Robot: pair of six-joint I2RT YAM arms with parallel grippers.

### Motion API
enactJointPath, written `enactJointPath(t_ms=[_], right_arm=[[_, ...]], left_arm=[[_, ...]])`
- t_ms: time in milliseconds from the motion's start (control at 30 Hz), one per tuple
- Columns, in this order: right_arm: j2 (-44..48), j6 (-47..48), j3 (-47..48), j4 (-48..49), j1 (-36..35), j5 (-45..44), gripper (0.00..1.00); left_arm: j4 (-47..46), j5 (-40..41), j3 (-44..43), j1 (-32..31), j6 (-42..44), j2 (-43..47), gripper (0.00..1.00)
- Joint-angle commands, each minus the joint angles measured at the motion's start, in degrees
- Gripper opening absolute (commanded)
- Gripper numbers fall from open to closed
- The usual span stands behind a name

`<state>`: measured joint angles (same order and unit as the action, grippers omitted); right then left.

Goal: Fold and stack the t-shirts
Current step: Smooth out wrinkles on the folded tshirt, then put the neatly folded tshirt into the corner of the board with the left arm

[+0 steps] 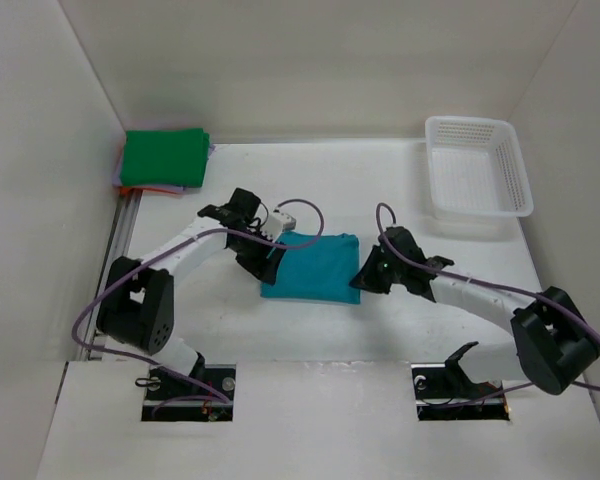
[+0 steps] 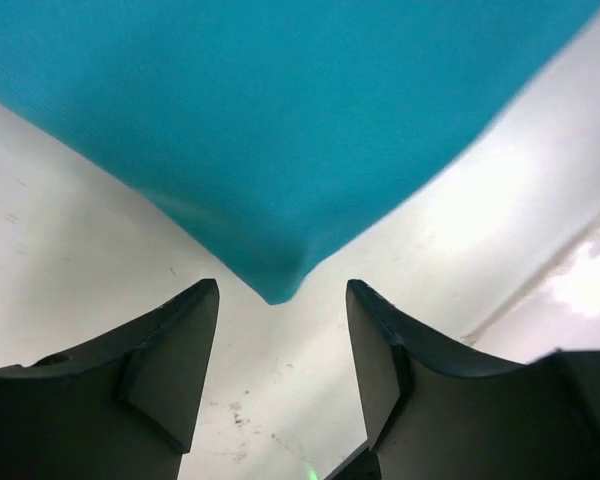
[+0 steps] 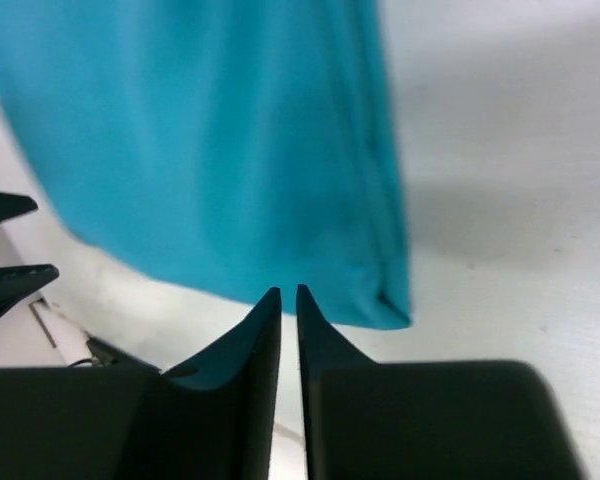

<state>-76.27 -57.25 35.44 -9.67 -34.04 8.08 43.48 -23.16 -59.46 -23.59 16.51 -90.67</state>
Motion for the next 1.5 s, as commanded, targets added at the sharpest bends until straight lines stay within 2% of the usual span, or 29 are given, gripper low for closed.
enactJointPath(t_ms=[0, 167, 233, 333, 467, 633, 900, 1133, 1200, 1267, 1300, 1367, 1400, 1467], right_arm=[[4.1, 3.4, 5.2, -3.8, 0.2, -1.6, 0.17], [2.3, 5.3, 6.7, -7.0, 3.0, -3.2, 0.46], [0.1, 5.7, 7.0, -7.3, 3.8, -3.9, 0.53], [-3.3, 5.8, 7.5, -6.6, 3.9, -5.3, 0.60], [-7.0, 5.4, 8.1, -3.6, 3.9, -5.3, 0.65], [-8.9, 4.0, 7.5, -0.8, 3.9, -4.5, 0.66], [-11.3, 4.0, 9.1, -0.4, 3.4, -4.2, 0.65], [-10.8, 4.0, 9.8, -0.4, 3.3, -3.9, 0.65], [-10.8, 4.0, 9.6, -0.4, 3.3, -3.7, 0.64], [-10.7, 4.0, 9.3, -0.4, 3.3, -3.6, 0.64], [-10.7, 4.0, 9.2, -0.4, 3.3, -3.6, 0.64], [-10.2, 3.9, 8.7, -0.4, 3.3, -3.6, 0.64], [-9.8, 3.8, 8.3, -0.3, 3.3, -3.6, 0.64], [-8.1, 3.5, 7.2, -0.2, 3.5, -3.6, 0.64]], left_arm=[[0.9, -8.6, -5.2, 0.7, 0.5, 6.9, 0.56], [-1.5, -7.3, -5.5, 2.0, -4.6, 2.5, 0.57], [-1.8, -5.8, -6.4, 3.1, -7.2, -0.8, 0.56], [-2.2, -4.7, -7.9, 5.1, -10.3, -5.8, 0.55], [-2.5, -6.8, -10.1, 7.2, -12.9, -11.1, 0.54], [-3.1, -14.6, -10.5, 7.6, -16.1, -14.4, 0.54], [-3.0, -14.6, -8.7, 5.5, -18.3, -19.3, 0.55], [-2.7, -14.5, -11.2, 5.5, -20.5, -26.6, 0.54], [-2.4, -14.6, -12.3, 6.0, -20.5, -29.2, 0.51], [-2.3, -14.6, -13.2, 6.4, -20.3, -31.1, 0.42], [-2.3, -14.9, -13.6, 6.6, -20.1, -31.8, 0.33], [-2.3, -15.7, -14.5, 7.0, -19.9, -32.5, 0.05], [-2.2, -16.0, -14.9, 7.3, -19.9, -32.4, 0.00], [-2.8, -16.6, -15.4, 8.1, -19.9, -30.0, 0.00]])
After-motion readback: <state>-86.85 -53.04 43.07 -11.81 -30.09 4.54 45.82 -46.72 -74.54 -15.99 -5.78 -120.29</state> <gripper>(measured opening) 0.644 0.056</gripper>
